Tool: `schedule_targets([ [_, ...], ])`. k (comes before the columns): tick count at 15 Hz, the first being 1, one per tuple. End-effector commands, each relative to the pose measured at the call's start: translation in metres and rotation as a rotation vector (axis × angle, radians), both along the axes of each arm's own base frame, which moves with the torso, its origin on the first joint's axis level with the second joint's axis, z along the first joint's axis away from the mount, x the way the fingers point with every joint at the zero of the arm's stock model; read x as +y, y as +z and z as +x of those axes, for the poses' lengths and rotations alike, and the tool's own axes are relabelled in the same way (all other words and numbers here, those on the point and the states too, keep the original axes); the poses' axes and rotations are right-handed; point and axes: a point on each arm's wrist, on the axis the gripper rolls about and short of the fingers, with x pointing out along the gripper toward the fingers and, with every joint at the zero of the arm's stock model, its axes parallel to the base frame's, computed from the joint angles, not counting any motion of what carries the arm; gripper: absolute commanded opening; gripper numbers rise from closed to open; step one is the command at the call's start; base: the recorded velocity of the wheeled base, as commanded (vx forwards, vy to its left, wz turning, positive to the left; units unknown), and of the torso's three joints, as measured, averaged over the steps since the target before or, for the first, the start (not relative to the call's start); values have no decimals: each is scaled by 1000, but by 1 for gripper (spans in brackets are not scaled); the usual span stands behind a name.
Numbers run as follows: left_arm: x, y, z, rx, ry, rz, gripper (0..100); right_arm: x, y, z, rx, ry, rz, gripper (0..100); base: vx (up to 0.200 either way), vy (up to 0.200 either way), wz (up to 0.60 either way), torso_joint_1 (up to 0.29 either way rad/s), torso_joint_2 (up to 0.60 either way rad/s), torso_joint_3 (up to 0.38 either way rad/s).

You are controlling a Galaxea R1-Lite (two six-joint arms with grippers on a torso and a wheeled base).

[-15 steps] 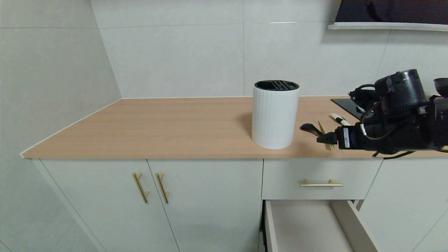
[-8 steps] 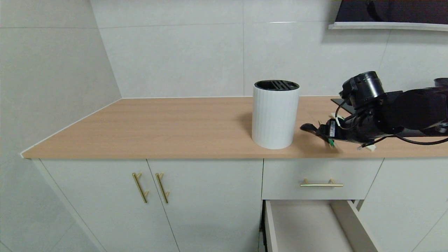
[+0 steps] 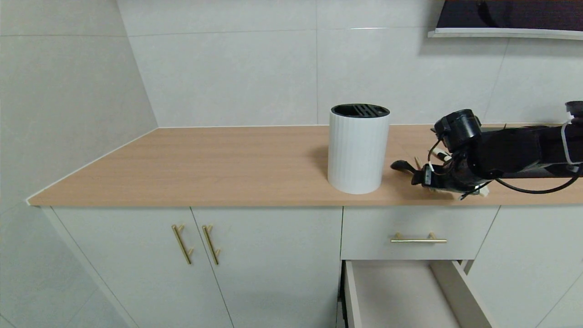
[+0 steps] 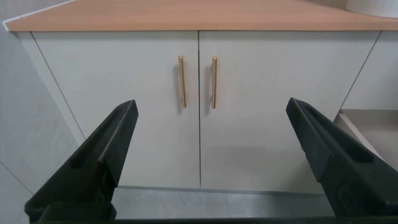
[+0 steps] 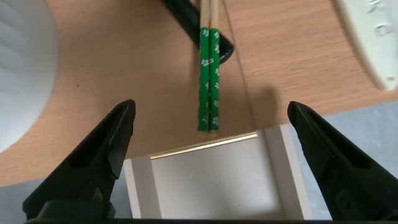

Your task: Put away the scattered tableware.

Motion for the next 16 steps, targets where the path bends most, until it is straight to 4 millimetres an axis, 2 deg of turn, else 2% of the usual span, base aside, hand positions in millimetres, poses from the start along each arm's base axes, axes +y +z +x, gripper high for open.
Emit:
schedule_targets([
  [1,0,0,0,0,1,0,100,0,-7,4,17,-1,-4,100,0,0,0,0,0,0],
  [4,0,0,0,0,1,0,100,1,-10,7,21,-1,-5,100,0,0,0,0,0,0],
  [5,0,0,0,0,1,0,100,1,-10,7,19,-2,-4,0,0,0,0,0,0,0],
  [16,0,0,0,0,1,0,100,-2,-6,6,10,-12,1,0,0,0,0,0,0,0],
])
